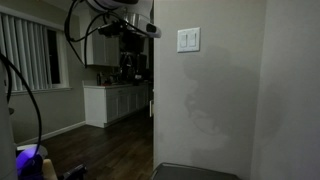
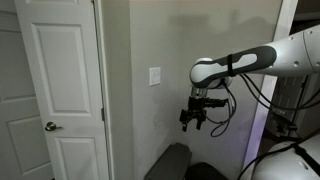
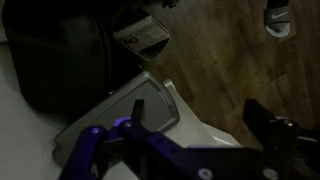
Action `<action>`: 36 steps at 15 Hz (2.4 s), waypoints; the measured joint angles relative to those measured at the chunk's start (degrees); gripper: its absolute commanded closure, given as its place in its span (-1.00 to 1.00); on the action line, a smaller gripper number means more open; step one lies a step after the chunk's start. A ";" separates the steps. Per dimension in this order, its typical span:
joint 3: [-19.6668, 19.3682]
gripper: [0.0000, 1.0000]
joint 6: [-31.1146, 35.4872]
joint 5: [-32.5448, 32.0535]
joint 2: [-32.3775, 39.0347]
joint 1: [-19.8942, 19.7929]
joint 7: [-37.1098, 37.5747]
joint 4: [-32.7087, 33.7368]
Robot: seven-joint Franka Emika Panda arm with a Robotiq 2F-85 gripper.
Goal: Turn on the light switch on the right.
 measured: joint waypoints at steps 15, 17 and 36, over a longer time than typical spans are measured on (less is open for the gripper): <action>2.05 -0.47 25.07 -0.15 7.29 -0.17 0.10 0.21; 2.55 -0.20 30.21 -0.15 7.54 -0.07 0.10 0.17; 9.19 1.00 54.53 -2.16 4.11 -0.46 0.95 1.46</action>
